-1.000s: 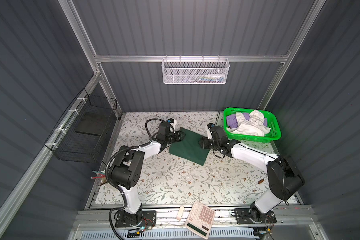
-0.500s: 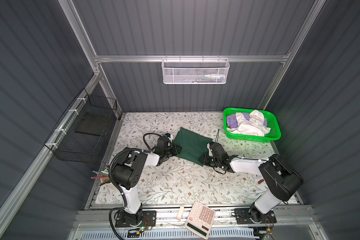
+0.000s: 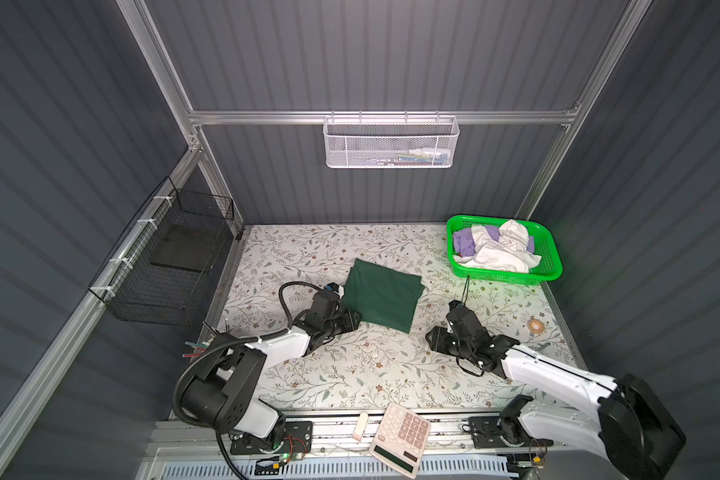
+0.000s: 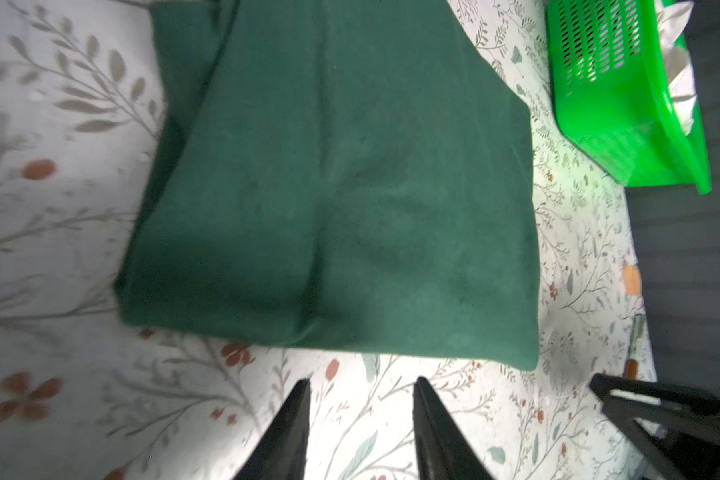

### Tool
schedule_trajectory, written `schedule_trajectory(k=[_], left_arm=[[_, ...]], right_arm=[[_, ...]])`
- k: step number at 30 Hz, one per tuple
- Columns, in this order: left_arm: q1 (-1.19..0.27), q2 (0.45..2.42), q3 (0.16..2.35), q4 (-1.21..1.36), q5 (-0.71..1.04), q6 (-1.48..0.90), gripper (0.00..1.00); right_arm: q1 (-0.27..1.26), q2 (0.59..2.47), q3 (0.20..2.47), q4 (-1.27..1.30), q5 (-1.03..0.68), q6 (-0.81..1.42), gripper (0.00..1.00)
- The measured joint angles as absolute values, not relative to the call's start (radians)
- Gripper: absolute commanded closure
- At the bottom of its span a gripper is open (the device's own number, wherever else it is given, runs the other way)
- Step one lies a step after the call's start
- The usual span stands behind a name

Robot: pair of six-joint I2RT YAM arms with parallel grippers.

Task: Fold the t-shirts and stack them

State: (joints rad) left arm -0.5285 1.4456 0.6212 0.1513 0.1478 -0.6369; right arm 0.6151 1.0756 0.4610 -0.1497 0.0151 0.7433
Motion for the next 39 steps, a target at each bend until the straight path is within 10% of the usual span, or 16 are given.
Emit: schedule_trajectory(k=[16, 39], left_arm=[[-0.352, 1.762, 1.195, -0.270, 0.233, -0.347, 0.34], [-0.286, 1.981, 1.296, -0.306, 0.404, -0.212, 0.27]], right_arm=[[0.602, 1.557, 0.921, -0.163, -0.069, 0.673, 0.42], [0.531, 1.844, 1.028, -0.045, -0.184, 0.658, 0.43]])
